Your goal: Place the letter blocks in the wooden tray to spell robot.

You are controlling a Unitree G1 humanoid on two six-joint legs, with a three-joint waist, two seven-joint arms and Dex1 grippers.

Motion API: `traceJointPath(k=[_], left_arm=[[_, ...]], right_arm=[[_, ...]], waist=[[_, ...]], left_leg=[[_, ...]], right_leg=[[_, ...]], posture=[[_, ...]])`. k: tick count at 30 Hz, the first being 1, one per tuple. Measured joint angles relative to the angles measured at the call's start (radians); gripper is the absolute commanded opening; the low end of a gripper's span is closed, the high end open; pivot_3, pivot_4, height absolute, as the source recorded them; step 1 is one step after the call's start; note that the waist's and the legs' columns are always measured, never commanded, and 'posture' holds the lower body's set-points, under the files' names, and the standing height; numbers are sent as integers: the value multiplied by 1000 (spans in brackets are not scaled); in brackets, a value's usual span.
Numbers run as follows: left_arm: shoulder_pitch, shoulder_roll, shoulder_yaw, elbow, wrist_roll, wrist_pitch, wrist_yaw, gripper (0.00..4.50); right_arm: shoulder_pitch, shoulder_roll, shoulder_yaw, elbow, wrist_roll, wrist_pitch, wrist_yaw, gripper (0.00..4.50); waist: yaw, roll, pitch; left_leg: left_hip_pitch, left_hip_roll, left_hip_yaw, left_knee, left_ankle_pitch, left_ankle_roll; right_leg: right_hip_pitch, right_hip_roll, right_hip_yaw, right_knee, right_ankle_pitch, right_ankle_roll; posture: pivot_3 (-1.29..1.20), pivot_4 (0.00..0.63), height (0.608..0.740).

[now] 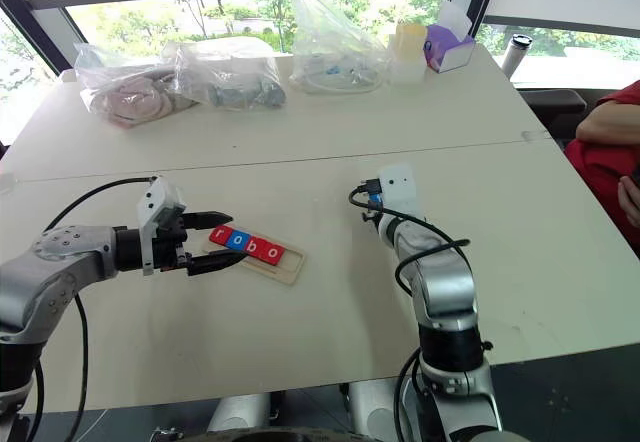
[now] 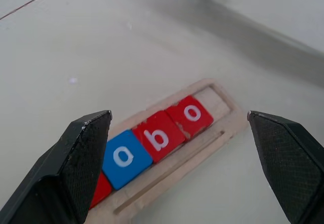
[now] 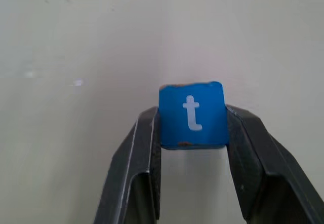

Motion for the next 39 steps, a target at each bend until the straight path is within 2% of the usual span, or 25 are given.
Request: traceJointPath(k=[3, 5, 11, 13, 14, 17, 18, 22, 23, 25, 26, 27, 29, 31, 36, 38, 39], left_arm=[[-33, -3, -19, 39, 18, -19, -18, 4500], [-51, -6, -31, 60, 29, -33, -25, 4500], [-85, -24, -80, 117, 62, -59, -56, 4500], [-93, -30, -85, 129, 70, -64, -61, 4500], [-94, -30, -86, 132, 80, -74, -63, 4500], [-94, -30, -86, 134, 93, -83, -70, 4500], [-94, -30, -86, 135, 96, -83, -71, 4500], [-85, -30, -85, 134, 103, -84, -74, 4500], [-80, -30, -85, 134, 103, -84, -77, 4500], [-74, -29, -83, 135, 103, -84, -81, 4500], [-74, -28, -81, 136, 103, -84, -83, 4500], [-75, -26, -79, 136, 103, -83, -83, 4500], [-86, -25, -73, 129, 89, -74, -91, 4500], [-100, -20, -69, 111, 72, -65, -103, 4500], [-104, 19, -54, 80, 66, -54, -111, 4500], [-84, 35, -34, 66, 60, -47, -108, 4500], [-62, 39, -20, 48, 56, -37, -99, 4500]], right_arm=[[31, 28, -9, -153, 15, 182, -2, 1168], [73, 30, -4, -182, 24, 234, -6, 1168], [152, 69, -15, -192, 33, 243, -17, 1168], [147, 67, -9, -191, 38, 245, -16, 2213], [142, 68, -7, -189, 42, 245, -13, 2576], [133, 61, 0, -188, 61, 244, -1, 4166], [125, 53, -1, -190, 74, 244, 17, 4470], [80, 30, -66, -264, 158, 245, 123, 4470], [77, -13, -85, -280, 184, 245, 160, 4470], [76, -169, -126, -288, 247, 230, 270, 4470], [87, -299, -148, -282, 293, 172, 370, 4470], [94, -362, -165, -277, 311, 134, 421, 4470], [172, -557, -197, -191, 364, -130, 661, 4470], [240, -680, -190, -56, 366, -351, 840, 4470], [293, -822, -102, 194, 303, -760, 1091, 4470], [238, -834, -31, 308, 248, -922, 1145, 4470], [158, -818, 23, 418, 209, -1027, 1170, 4470]], waist=[[1, 0, 0], [-1, 0, 0], [-5, -1, -1], [-6, -1, -1], [-6, -1, -1], [-4, -1, 0], [-4, 0, 0], [-3, 0, 0], [-2, 0, 0], [1, 0, 0], [2, 0, 0], [1, 0, 0], [0, -1, 0], [-1, -2, 0], [-8, -2, 0], [-11, -2, 0], [-20, -2, 1]], left_leg=[[0, 0, 0, 1, 0, 0], [1, -1, 1, 1, 0, 0], [1, -1, 2, 0, 0, 0], [1, -1, 1, 0, 0, 0], [1, -1, 1, 0, 0, 0], [1, -1, 1, 0, 0, 0], [1, -1, 1, 1, 0, 0], [0, -1, 1, 1, 0, 0], [0, -1, 1, 1, 0, 0], [-1, -2, 1, 1, 0, 0], [-1, -3, 2, 1, 0, 0], [0, -3, 3, 1, 0, 0], [0, -3, 2, 1, 0, 0], [0, -3, 3, 1, 0, 1], [2, -2, 3, 1, 0, 1], [3, -2, 3, 1, 0, 1], [3, -2, 4, 2, 0, 1]], right_leg=[[1, -1, 0, 0, -2, -2], [1, -2, 0, -1, -2, -3], [1, -2, 0, -1, -2, -2], [1, -2, 0, -1, -2, -2], [1, -2, 0, -1, -2, -2], [1, -2, 0, -1, -2, -2], [1, -2, 0, -1, -2, -2], [1, -2, 0, -1, -2, -1], [1, -2, 0, -2, -2, -1], [2, -4, -1, -3, -3, -1], [2, -5, 0, -4, -3, 0], [3, -5, 0, -5, -3, 0], [4, -4, 0, -6, -4, 1], [4, -4, 0, -6, -4, 1], [4, -2, 1, -4, -4, 1], [4, -2, 1, -3, -3, 0], [4, -2, 1, -3, -3, 0]], posture=[[0, 150, 740], [0, 150, 740], [0, 150, 740], [0, 150, 740], [0, 150, 740], [0, 150, 740], [0, 150, 740], [0, 150, 740], [0, 150, 740], [0, 150, 740], [0, 150, 740], [0, 150, 740], [0, 150, 740], [0, 150, 740], [0, 150, 740], [0, 150, 740], [0, 150, 740]])
